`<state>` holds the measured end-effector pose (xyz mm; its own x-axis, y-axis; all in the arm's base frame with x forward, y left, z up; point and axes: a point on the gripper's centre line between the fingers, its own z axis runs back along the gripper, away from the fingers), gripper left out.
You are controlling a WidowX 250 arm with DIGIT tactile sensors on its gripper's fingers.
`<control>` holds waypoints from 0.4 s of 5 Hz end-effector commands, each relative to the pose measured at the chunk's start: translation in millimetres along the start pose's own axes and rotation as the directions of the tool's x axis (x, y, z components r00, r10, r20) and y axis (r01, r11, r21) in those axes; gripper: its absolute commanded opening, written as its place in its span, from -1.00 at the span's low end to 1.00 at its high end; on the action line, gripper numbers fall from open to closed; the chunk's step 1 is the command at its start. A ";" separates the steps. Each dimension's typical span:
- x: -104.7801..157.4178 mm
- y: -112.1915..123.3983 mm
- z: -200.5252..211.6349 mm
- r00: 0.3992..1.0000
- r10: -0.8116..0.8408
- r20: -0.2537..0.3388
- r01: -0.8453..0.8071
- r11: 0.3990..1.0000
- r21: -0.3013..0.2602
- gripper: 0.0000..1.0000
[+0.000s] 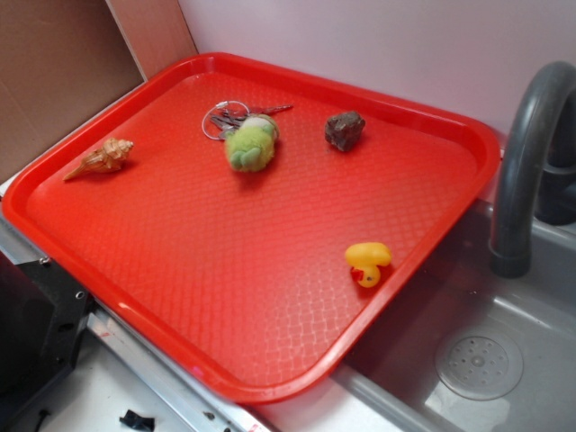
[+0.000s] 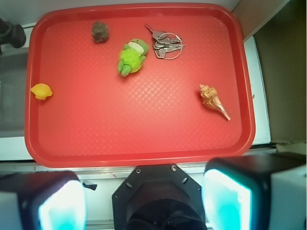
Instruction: Grab the rock.
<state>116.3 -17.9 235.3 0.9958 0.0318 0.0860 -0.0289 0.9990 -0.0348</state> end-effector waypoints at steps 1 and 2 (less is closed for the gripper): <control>0.0 0.0 0.0 1.000 0.000 0.000 0.000 1.000 0.000 1.00; 18.9 -7.2 -14.4 0.991 0.082 0.102 -0.081 0.997 -0.011 1.00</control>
<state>135.3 -23.9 217.7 0.9805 0.1171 0.1580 -0.1109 0.9927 -0.0471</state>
